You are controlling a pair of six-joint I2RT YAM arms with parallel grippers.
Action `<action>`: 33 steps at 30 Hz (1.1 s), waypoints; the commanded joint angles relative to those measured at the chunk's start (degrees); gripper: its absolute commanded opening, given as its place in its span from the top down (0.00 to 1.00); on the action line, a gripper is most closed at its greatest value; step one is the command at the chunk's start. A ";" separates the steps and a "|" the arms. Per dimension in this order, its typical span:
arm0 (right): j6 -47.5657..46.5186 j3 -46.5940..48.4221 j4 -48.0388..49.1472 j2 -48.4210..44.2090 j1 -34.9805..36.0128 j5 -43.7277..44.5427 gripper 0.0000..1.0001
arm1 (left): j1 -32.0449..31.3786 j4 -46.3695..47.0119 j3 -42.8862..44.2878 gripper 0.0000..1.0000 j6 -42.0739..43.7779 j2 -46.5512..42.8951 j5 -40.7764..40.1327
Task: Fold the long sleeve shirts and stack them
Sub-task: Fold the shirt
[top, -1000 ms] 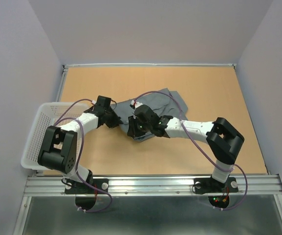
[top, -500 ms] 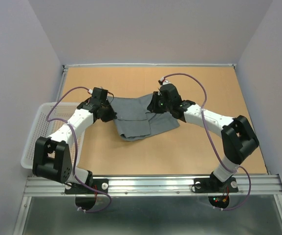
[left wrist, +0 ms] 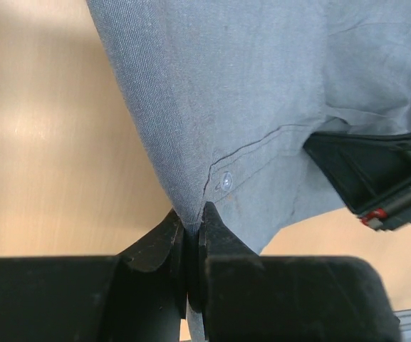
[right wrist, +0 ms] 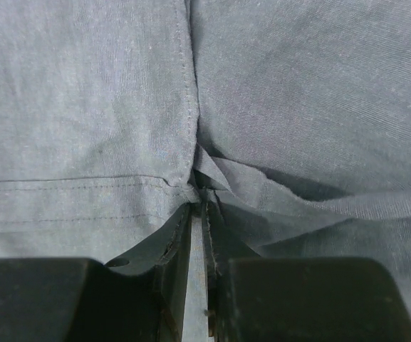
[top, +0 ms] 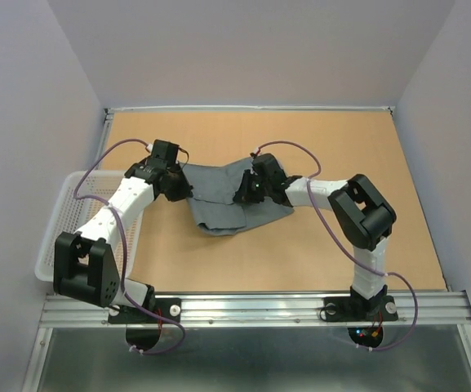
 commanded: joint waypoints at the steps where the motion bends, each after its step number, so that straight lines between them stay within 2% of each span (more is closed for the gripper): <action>1: 3.01 1.93 8.29 1.52 2.47 -3.55 0.83 | 0.10 -2.59 4.44 0.99 1.64 -3.10 -0.21; 9: 5.73 2.01 10.14 4.25 8.09 -3.72 0.83 | -2.80 -2.68 10.32 1.00 2.44 -1.09 2.69; 18: 6.43 4.38 10.58 6.80 8.54 -4.34 0.82 | -7.99 -0.31 12.52 1.00 -0.55 1.55 4.54; 20: 6.79 4.65 10.67 7.24 8.45 -4.52 0.78 | -9.83 0.66 13.14 1.00 -1.17 2.25 4.62; 26: 6.61 3.95 10.75 6.10 8.01 -3.20 0.75 | -15.27 1.02 15.60 1.00 -0.91 8.05 3.57; 30: 7.40 2.72 10.75 5.40 6.43 -3.28 0.68 | -15.72 1.54 15.25 1.00 -1.17 11.39 3.75; 33: 7.67 0.53 10.75 2.68 5.29 -2.32 0.56 | -15.72 2.16 15.33 1.00 -1.61 12.01 2.08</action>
